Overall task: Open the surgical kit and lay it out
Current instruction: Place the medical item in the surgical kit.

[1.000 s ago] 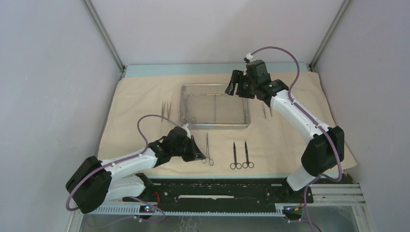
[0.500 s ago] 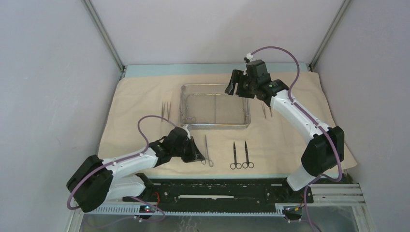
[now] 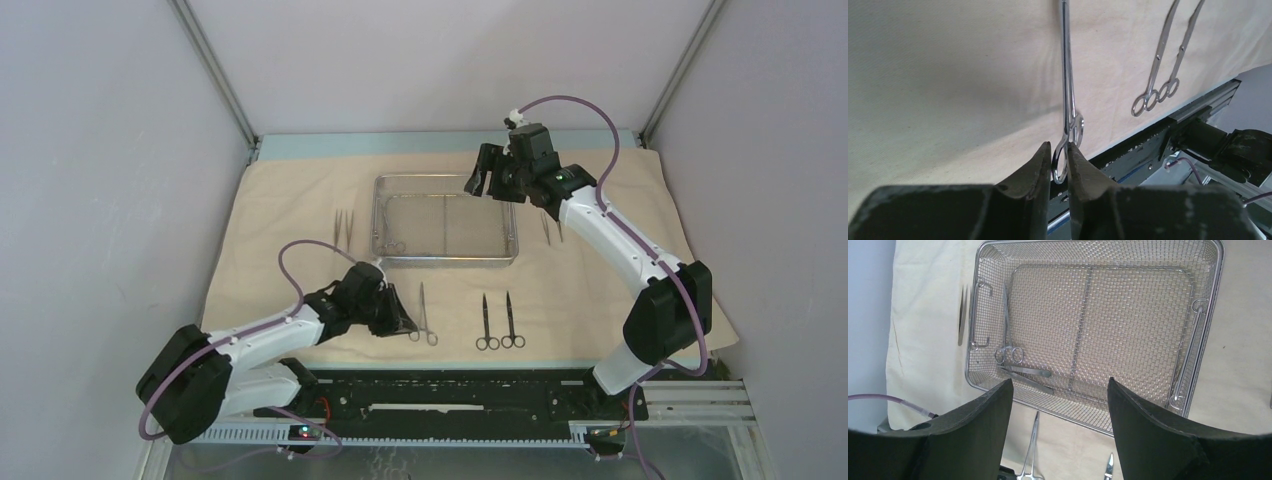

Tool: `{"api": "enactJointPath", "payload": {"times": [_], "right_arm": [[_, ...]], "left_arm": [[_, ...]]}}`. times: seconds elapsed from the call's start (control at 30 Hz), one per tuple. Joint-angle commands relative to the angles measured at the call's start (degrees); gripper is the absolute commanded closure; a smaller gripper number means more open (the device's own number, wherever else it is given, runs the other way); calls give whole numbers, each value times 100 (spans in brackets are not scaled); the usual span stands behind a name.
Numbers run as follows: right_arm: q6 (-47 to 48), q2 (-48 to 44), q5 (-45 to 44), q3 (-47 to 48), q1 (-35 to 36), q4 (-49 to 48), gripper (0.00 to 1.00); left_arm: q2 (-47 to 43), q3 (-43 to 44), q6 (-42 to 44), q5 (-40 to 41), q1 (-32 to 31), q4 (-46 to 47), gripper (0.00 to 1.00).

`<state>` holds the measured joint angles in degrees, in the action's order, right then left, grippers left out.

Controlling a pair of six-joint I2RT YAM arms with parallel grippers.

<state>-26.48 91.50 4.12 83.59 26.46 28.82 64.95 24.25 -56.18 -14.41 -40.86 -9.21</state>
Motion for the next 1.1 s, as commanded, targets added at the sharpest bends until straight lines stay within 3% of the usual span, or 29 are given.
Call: {"api": "enactJointPath", "payload": {"times": [0.0, 0.37, 0.67, 1.07], "right_arm": [[51, -18, 19, -1, 57, -190, 22], [72, 0, 27, -10, 57, -186, 22], [144, -40, 77, -59, 44, -179, 22], [235, -210, 194, -359, -30, -317, 22]], "left_arm": [[-160, -80, 201, 124, 95, -267, 76], [-488, 395, 582, 589, 129, -1254, 60], [-300, 2068, 1295, 1101, 503, -2397, 58], [2132, 5305, 2388, 2151, 1401, -3375, 55]]}}
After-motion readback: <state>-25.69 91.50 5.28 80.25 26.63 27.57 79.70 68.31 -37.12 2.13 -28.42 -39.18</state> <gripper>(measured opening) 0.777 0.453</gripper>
